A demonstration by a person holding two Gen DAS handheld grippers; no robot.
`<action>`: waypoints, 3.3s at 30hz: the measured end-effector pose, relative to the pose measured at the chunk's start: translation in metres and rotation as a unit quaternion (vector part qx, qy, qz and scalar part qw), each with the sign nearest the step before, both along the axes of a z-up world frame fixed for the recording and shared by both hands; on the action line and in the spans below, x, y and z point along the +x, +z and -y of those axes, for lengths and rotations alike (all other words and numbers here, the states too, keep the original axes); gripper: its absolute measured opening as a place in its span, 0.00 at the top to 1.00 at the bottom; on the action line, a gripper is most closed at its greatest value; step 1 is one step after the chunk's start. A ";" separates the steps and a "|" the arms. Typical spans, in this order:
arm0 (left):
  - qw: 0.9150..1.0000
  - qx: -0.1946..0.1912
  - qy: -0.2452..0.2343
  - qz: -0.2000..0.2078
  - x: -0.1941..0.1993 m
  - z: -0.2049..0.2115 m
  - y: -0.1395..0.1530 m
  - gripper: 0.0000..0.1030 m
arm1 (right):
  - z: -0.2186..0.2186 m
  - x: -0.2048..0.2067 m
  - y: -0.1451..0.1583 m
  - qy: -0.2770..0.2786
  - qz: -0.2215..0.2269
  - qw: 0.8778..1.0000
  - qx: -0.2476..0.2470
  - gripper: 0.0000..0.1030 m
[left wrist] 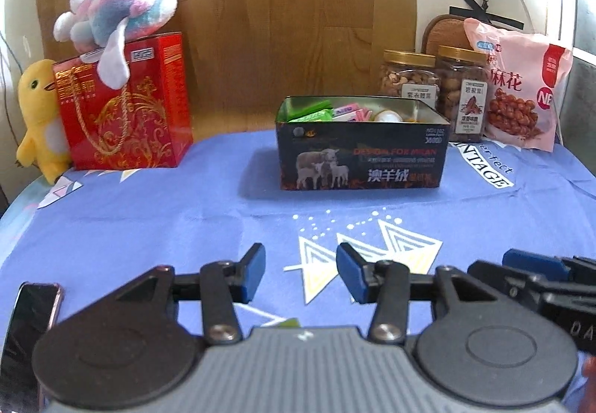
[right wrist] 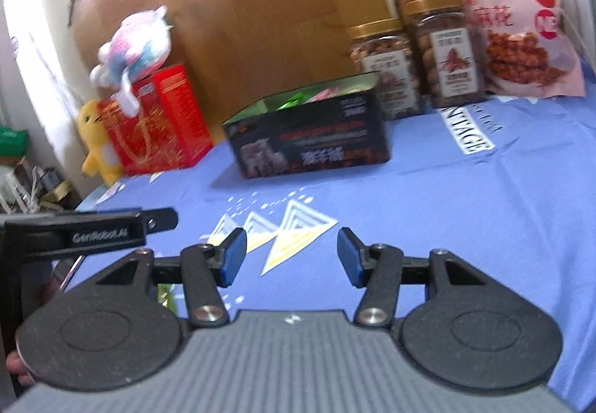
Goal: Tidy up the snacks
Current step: 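Grasp the translucent green candy packet with the left tool, then carry the green candy packet into the tin and open the left tool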
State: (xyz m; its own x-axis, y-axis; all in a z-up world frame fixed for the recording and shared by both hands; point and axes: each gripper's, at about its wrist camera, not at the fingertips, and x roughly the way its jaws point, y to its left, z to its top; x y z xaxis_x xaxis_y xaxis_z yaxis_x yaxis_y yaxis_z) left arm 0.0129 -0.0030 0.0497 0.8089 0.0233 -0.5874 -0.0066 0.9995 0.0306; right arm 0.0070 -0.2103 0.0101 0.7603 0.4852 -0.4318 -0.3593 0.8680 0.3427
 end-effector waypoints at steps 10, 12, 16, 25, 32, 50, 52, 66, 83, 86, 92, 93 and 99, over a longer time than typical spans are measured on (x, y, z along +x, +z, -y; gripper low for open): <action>0.999 -0.022 0.049 0.003 -0.016 -0.074 0.001 0.53 | -0.056 -0.021 -0.009 0.169 -0.005 0.983 -0.072 0.30; 0.998 -0.036 0.057 -0.011 -0.015 -0.088 -0.003 0.53 | -0.080 -0.032 -0.012 0.205 0.014 0.973 -0.109 0.25; 0.996 -0.076 0.022 -0.032 -0.017 -0.094 -0.016 0.53 | -0.113 -0.037 -0.022 0.232 0.030 0.960 -0.157 0.26; 0.982 -0.155 -0.063 -0.083 -0.024 -0.085 -0.044 0.47 | -0.103 -0.030 -0.025 0.207 0.041 0.966 -0.152 0.80; 0.984 -0.157 -0.046 -0.066 -0.026 -0.078 -0.045 0.65 | -0.090 -0.015 -0.028 0.207 0.005 0.974 -0.095 0.90; 0.983 -0.153 -0.100 -0.023 0.000 -0.046 -0.039 0.83 | -0.079 0.000 -0.028 0.182 0.007 0.981 -0.061 0.54; 0.978 -0.180 -0.103 -0.029 0.002 -0.053 -0.039 0.85 | -0.077 0.002 -0.028 0.181 0.005 0.982 -0.055 0.54; 0.961 -0.213 -0.176 0.031 0.056 -0.035 0.033 0.87 | -0.055 0.039 0.022 0.154 0.049 0.986 0.034 0.97; 0.995 -0.065 -0.069 -0.007 0.212 0.018 0.019 0.65 | -0.018 0.154 0.028 0.023 0.070 0.997 0.009 0.90; 0.999 -0.024 -0.041 0.014 0.189 0.024 0.028 0.65 | -0.009 0.147 0.028 0.016 0.062 0.998 0.027 0.89; 0.999 0.015 -0.015 0.028 0.136 0.033 0.041 0.61 | 0.008 0.106 0.033 -0.011 0.053 0.997 0.063 0.75; 1.000 0.014 -0.013 0.024 0.126 0.034 0.041 0.60 | 0.012 0.097 0.031 -0.017 0.050 0.996 0.066 0.71; 1.000 -0.008 -0.001 -0.007 0.074 0.033 0.024 0.58 | 0.022 0.046 0.015 -0.033 0.020 0.997 0.060 0.69</action>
State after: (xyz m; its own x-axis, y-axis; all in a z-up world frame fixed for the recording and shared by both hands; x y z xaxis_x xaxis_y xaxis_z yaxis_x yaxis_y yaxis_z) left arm 0.0871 -0.0359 0.0737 0.8005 0.0116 -0.5992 -0.0036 0.9999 0.0146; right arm 0.0529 -0.2325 0.0253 0.8071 0.4805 -0.3430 -0.3184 0.8435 0.4325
